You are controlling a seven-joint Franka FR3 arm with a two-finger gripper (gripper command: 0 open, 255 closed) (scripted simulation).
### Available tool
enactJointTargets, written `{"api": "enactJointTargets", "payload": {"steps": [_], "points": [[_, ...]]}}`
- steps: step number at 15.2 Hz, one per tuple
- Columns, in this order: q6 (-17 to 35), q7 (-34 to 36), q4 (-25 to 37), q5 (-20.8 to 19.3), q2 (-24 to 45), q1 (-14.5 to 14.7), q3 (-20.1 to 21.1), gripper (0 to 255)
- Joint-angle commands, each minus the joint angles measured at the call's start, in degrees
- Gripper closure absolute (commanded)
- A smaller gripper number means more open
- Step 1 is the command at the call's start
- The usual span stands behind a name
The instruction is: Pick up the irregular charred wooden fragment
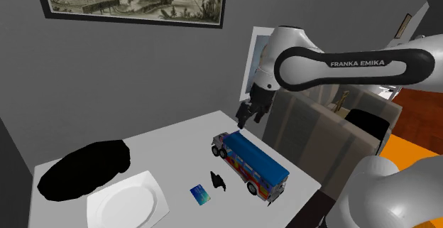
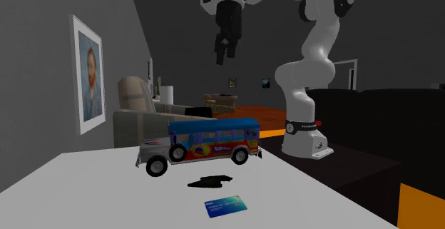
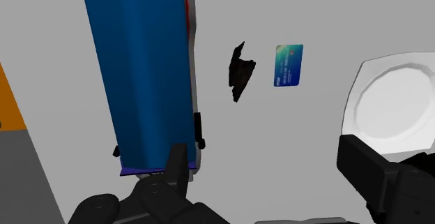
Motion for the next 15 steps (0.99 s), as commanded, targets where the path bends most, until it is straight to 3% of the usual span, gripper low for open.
{"api": "enactJointTargets", "payload": {"steps": [1, 15], "points": [[3.84, 0.53, -1.52, 0.17, 2.98, -0.09, 0.56, 0], [28.06, 7.27, -4.00, -0.54, 29.83, -0.27, 5.34, 0]]}}
